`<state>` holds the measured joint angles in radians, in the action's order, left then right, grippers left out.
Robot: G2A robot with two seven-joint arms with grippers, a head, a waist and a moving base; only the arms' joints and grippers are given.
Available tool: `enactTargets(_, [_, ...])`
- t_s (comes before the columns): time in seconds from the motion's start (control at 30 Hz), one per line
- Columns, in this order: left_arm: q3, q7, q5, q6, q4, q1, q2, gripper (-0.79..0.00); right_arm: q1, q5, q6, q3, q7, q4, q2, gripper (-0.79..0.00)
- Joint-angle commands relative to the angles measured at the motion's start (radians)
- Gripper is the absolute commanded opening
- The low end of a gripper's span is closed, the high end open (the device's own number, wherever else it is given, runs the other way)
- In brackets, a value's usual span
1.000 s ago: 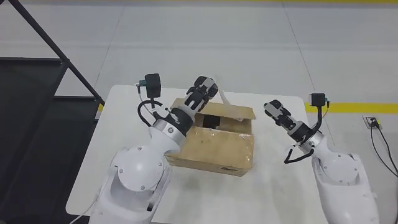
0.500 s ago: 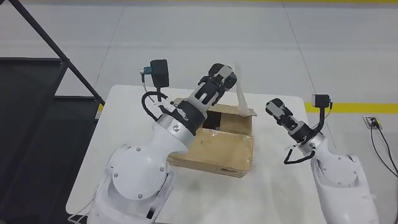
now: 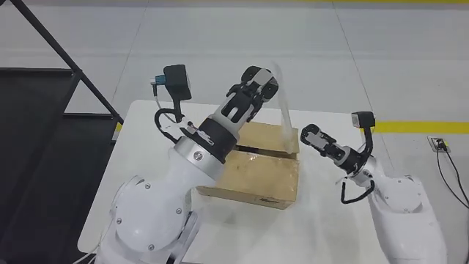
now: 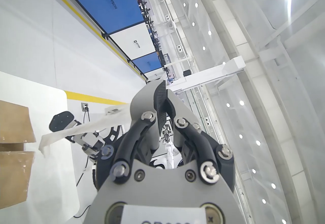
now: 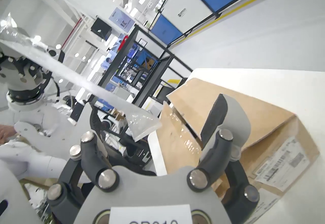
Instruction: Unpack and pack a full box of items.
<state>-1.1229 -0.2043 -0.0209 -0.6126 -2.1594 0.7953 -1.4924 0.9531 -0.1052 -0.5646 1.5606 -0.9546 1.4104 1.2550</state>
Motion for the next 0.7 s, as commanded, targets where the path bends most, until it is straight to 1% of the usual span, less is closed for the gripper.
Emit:
enactTargets(0.0, [-0.004,0.000,0.004,0.003,-0.005,0.003,-0.001,-0.785,-0.016,-0.054,0.036,0.003,-0.074,-0.027,-0.007,0.000])
enactTargets(0.1, [-0.006,0.002,0.011,0.006,-0.015,0.009,-0.001,-0.785,-0.031,-0.123,0.074,-0.011,-0.160,-0.056,-0.013,0.000])
enactTargets(0.17, [-0.005,0.003,0.009,0.005,-0.020,0.013,-0.002,-0.785,-0.035,-0.146,0.080,-0.016,-0.174,-0.071,-0.016,0.000])
enactTargets(0.2, [-0.004,0.002,0.008,0.006,-0.022,0.014,-0.002,-0.785,-0.035,-0.154,0.091,-0.020,-0.177,-0.078,-0.017,-0.018])
enactTargets(0.27, [-0.003,0.000,0.004,0.008,-0.024,0.018,-0.002,-0.785,-0.035,-0.170,0.096,-0.029,-0.172,-0.084,-0.018,-0.372])
enactTargets(0.3, [-0.002,-0.001,0.003,0.009,-0.025,0.020,-0.002,-0.785,-0.036,-0.167,0.102,-0.035,-0.173,-0.086,-0.019,-0.431])
enactTargets(0.37, [-0.002,-0.003,0.000,0.010,-0.026,0.023,-0.002,-0.785,-0.037,-0.176,0.117,-0.046,-0.169,-0.088,-0.020,-0.474])
enactTargets(0.4, [-0.002,-0.003,-0.001,0.011,-0.026,0.023,-0.002,-0.785,-0.037,-0.175,0.119,-0.053,-0.178,-0.084,-0.021,-0.529])
enactTargets(0.47, [-0.002,-0.004,-0.002,0.012,-0.027,0.025,-0.002,-0.785,-0.035,-0.181,0.121,-0.059,-0.181,-0.080,-0.023,-0.594])
enactTargets(0.6, [-0.004,-0.003,0.000,0.015,-0.026,0.028,-0.003,-0.785,-0.028,-0.172,0.131,-0.069,-0.178,-0.061,-0.028,-0.757])
enactTargets(0.63, [-0.005,-0.004,0.000,0.017,-0.025,0.029,-0.003,-0.785,-0.027,-0.170,0.134,-0.072,-0.174,-0.056,-0.029,-0.785])
enactTargets(0.67, [-0.007,-0.003,0.000,0.018,-0.025,0.031,-0.003,-0.785,-0.025,-0.169,0.135,-0.073,-0.169,-0.052,-0.030,-0.785])
